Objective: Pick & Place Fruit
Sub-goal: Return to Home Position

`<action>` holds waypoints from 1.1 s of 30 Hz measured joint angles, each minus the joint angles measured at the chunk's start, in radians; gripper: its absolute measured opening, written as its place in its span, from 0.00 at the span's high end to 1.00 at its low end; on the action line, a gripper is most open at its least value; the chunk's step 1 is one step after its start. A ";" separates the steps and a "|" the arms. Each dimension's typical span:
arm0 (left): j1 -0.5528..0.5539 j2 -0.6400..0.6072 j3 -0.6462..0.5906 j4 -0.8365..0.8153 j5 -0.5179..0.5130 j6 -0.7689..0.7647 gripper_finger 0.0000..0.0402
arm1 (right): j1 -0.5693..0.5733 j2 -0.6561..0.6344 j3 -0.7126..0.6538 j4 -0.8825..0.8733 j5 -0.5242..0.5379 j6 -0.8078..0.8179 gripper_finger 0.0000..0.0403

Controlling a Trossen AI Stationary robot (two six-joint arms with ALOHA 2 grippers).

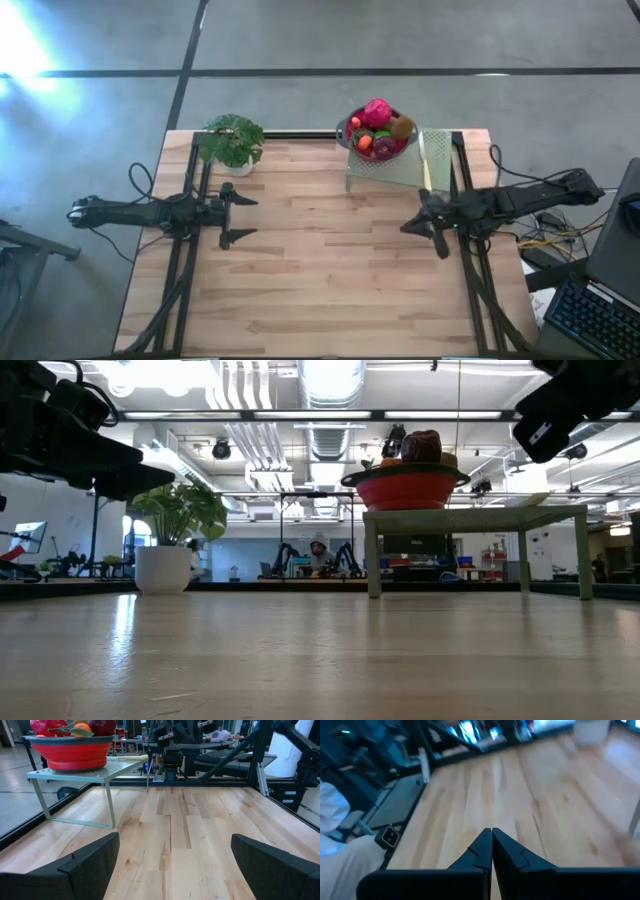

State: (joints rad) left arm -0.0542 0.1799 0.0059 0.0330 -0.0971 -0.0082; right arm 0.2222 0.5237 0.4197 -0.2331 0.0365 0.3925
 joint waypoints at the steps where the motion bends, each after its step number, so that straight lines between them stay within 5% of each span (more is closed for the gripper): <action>1: 0.000 0.000 0.000 0.000 0.000 0.000 0.03 | 0.000 -0.043 -0.024 0.014 -0.004 -0.037 0.98; 16: 0.000 0.000 0.000 -0.002 0.000 0.000 0.03 | -0.001 -0.499 -0.220 0.031 0.038 -0.329 0.98; 20: 0.000 0.000 0.000 -0.002 0.000 0.000 0.03 | -0.009 -0.524 -0.253 0.029 0.102 -0.345 0.98; 33: 0.000 0.000 0.000 -0.001 0.000 0.000 0.03 | -0.073 -0.515 -0.328 -0.003 0.065 -0.287 0.98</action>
State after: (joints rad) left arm -0.0541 0.1802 0.0059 0.0322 -0.0971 -0.0079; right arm 0.1493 0.0086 0.0913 -0.2357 0.1011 0.1053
